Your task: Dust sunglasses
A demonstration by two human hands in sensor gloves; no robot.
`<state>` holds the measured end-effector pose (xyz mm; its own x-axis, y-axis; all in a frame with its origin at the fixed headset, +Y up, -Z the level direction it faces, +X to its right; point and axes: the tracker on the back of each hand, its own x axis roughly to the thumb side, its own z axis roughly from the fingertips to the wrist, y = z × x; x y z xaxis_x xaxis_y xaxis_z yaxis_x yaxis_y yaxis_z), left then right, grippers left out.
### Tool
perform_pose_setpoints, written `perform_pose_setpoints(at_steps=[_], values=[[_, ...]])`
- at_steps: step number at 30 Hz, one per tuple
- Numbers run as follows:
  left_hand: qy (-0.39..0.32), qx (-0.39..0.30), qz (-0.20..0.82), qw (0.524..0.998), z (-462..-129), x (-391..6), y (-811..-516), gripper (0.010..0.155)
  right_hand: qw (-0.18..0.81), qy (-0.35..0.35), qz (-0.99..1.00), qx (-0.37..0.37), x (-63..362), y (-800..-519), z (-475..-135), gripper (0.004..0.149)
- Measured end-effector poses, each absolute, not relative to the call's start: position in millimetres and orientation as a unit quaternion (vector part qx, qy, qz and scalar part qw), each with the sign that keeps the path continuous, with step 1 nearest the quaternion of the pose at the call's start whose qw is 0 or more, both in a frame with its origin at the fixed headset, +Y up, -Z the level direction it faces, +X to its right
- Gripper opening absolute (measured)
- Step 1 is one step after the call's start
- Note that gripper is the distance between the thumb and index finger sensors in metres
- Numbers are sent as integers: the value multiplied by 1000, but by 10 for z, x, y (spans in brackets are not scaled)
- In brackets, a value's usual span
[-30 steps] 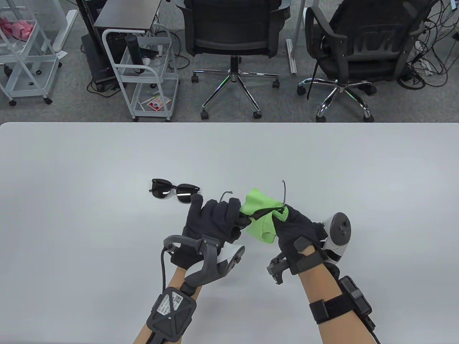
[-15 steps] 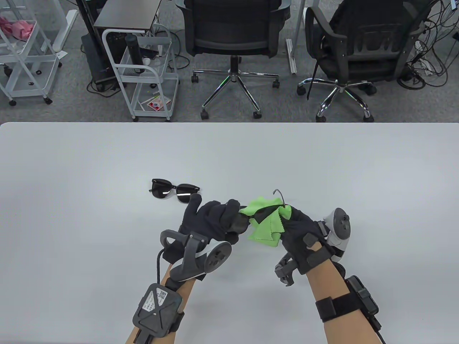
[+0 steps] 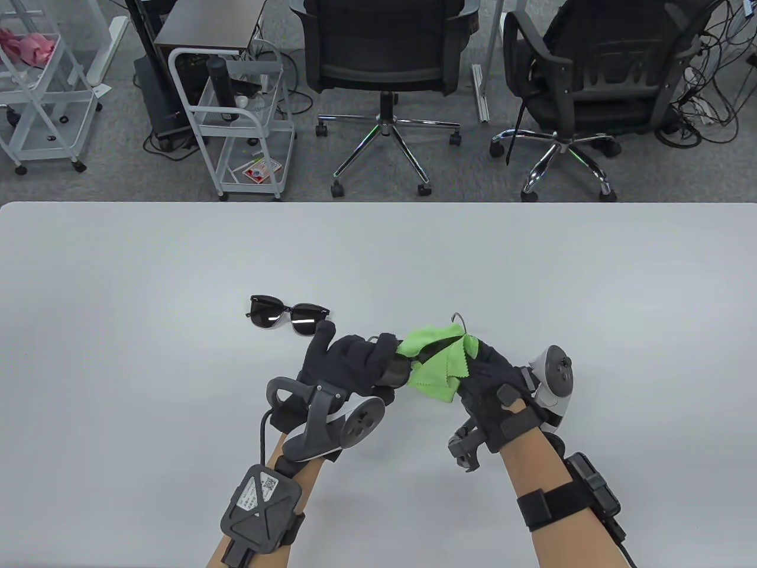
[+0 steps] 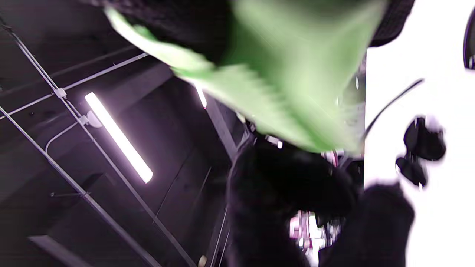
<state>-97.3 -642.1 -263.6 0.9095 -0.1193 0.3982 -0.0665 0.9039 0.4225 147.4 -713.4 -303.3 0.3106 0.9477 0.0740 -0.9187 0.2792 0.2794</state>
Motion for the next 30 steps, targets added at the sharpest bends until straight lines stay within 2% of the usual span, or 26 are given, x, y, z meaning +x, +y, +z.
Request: perform_pose_setpoints(at_steps=[2,5,8,11,15,17,21,23,26,28,30], values=[[-214,221,-25,951,-2635,-963,-6431,92,782,39,608,130,1478,-7118,-3040,44],[-217,230,-32,948,-2622,-906,-6434,92,748,-31,657,90,1514,-7070,-3022,39],[-217,231,-26,948,-2637,-882,-6425,92,761,-65,642,69,1517,-7068,-3004,38],[-216,226,-18,950,-2654,-892,-6429,92,771,-47,628,89,1526,-7099,-3048,41],[-211,224,-21,951,-2677,-963,-6447,92,779,38,605,162,1518,-7153,-3115,43],[-215,228,-7,950,-2667,-976,-6435,91,768,19,621,156,1501,-7105,-3097,43],[-220,243,-9,945,-2614,-931,-6405,91,740,-65,660,110,1511,-6988,-3014,39],[-219,246,-12,944,-2608,-929,-6399,91,741,-81,659,104,1494,-6982,-2979,37],[-218,243,-9,945,-2612,-942,-6403,91,763,-66,636,93,1479,-7028,-2980,39],[-212,249,-12,945,-2615,-975,-6388,91,773,-31,620,131,1470,-7056,-3028,42],[-208,248,11,946,-2628,-1022,-6376,91,788,18,579,206,1426,-7067,-3084,50]])
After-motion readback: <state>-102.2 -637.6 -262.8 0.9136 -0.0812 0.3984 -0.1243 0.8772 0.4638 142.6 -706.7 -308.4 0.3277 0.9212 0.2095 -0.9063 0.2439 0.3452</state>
